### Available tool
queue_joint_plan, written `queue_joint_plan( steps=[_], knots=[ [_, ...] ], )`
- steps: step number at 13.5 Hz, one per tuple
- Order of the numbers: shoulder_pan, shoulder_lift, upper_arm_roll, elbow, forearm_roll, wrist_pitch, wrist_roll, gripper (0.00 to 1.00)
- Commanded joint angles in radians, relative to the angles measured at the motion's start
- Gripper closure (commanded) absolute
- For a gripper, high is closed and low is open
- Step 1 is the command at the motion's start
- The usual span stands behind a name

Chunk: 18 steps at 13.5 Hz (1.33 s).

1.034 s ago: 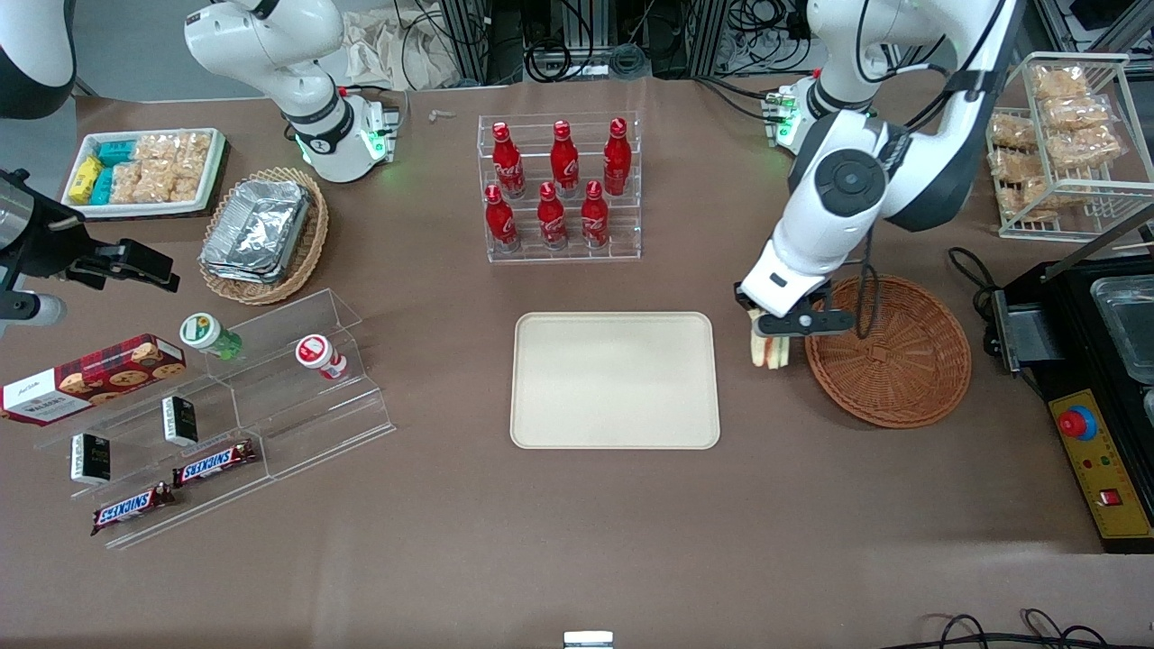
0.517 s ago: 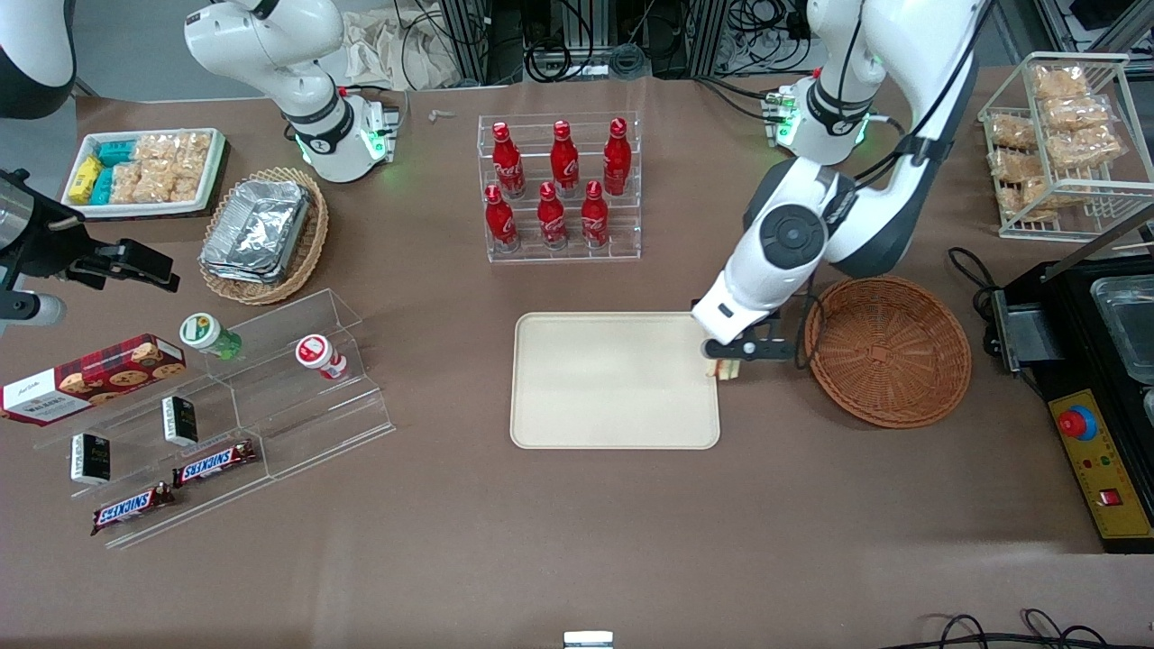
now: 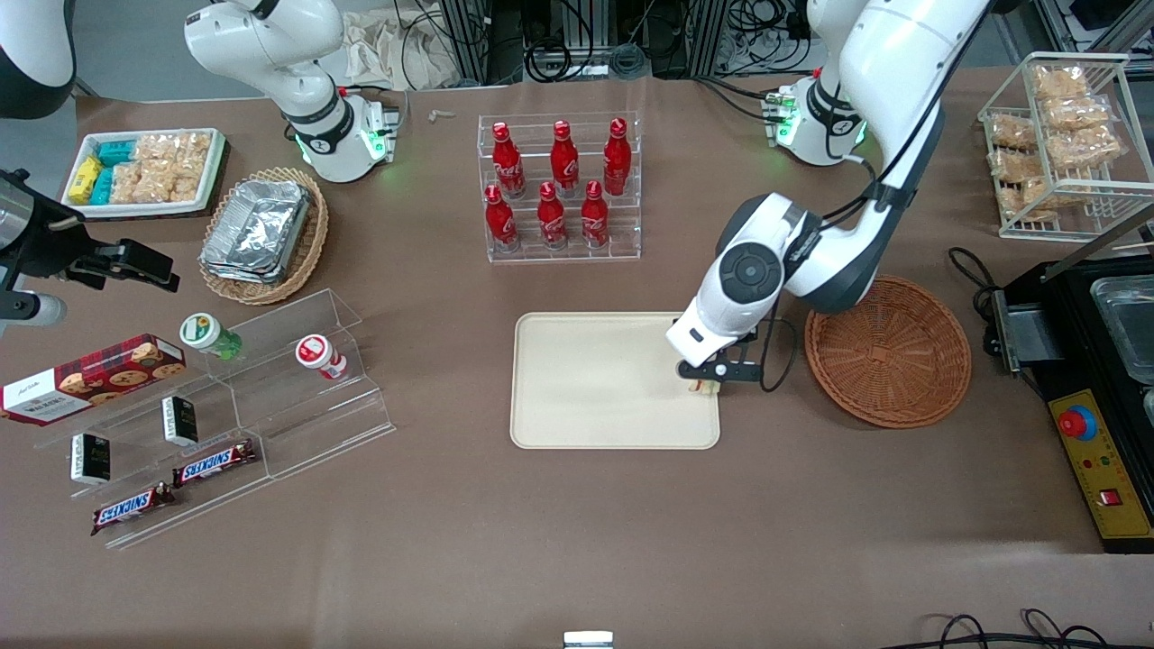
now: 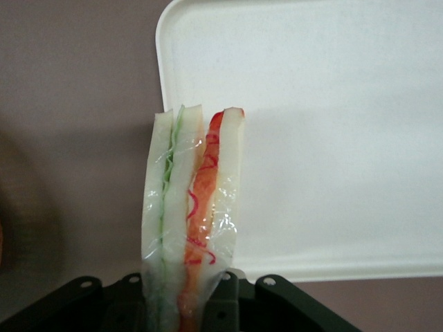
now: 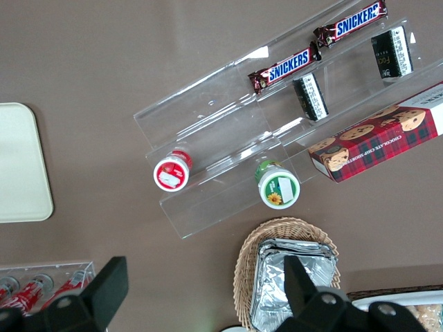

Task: Place sandwich from basket to tray
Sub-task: 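Lower the sandwich onto the tray and open the left gripper, then raise the left gripper away from the sandwich on the tray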

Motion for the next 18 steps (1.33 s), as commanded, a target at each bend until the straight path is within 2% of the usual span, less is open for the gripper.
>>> queue_joint_plan(
  steps=[1, 4, 6, 12, 13, 14, 15, 16, 17, 18],
  knots=[
    [-0.016, 0.096, 0.000, 0.092, 0.053, -0.025, -0.042, 1.00],
    [-0.017, 0.124, 0.001, 0.111, 0.059, -0.024, -0.040, 1.00],
    [-0.020, 0.151, 0.000, 0.126, 0.096, -0.022, -0.054, 1.00],
    [-0.045, 0.194, 0.003, 0.149, 0.108, -0.018, -0.072, 1.00],
    [-0.045, 0.194, 0.003, 0.149, 0.128, -0.018, -0.074, 0.87],
    [-0.043, 0.194, 0.003, 0.149, 0.136, -0.018, -0.074, 0.52],
    [-0.043, 0.194, 0.003, 0.149, 0.136, -0.018, -0.072, 0.33],
    [-0.045, 0.194, 0.004, 0.149, 0.137, -0.018, -0.072, 0.09],
    [-0.045, 0.194, 0.003, 0.149, 0.143, -0.018, -0.072, 0.01],
    [-0.046, 0.194, 0.003, 0.151, 0.143, -0.018, -0.071, 0.01]
  ],
)
